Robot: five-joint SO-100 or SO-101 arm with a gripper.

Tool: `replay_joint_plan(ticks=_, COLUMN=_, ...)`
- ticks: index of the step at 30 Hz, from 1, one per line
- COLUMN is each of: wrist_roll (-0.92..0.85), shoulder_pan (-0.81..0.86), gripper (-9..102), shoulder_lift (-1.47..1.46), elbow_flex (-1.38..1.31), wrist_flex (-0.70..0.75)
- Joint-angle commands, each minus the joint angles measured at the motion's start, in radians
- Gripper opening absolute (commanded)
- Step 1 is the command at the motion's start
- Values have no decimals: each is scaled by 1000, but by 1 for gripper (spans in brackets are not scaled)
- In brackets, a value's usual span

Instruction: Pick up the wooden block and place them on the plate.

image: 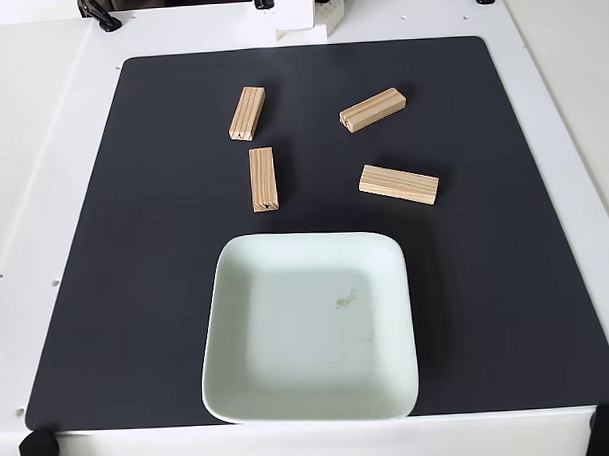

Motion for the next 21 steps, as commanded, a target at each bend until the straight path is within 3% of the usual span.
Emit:
replay_joint_plan(ticks=1, wrist_roll=-321, shoulder_pan=58, gripper=-1, shoulder_lift=29, elbow_flex=117, wrist_flex=5)
replay_joint_plan(ticks=5, wrist_roll=-617, shoulder_pan=150, gripper=-1, shoulder_lift=123, elbow_flex=344, wrist_flex=0)
replay_joint_plan(ticks=8, wrist_roll=-741, shoulder_pan=206, gripper=-1, shoulder_lift=204, elbow_flex=497, wrist_flex=-9)
replay_joint_plan(ticks=16, wrist_roll=-735, shoulder_pan=252, gripper=1, shoulder_lift=334, elbow_flex=678, wrist_flex=-11)
replay_joint_plan(ticks=21, wrist_roll=-742, shoulder_pan=275, gripper=16, shoulder_lift=354, elbow_flex=752, wrist_flex=-71)
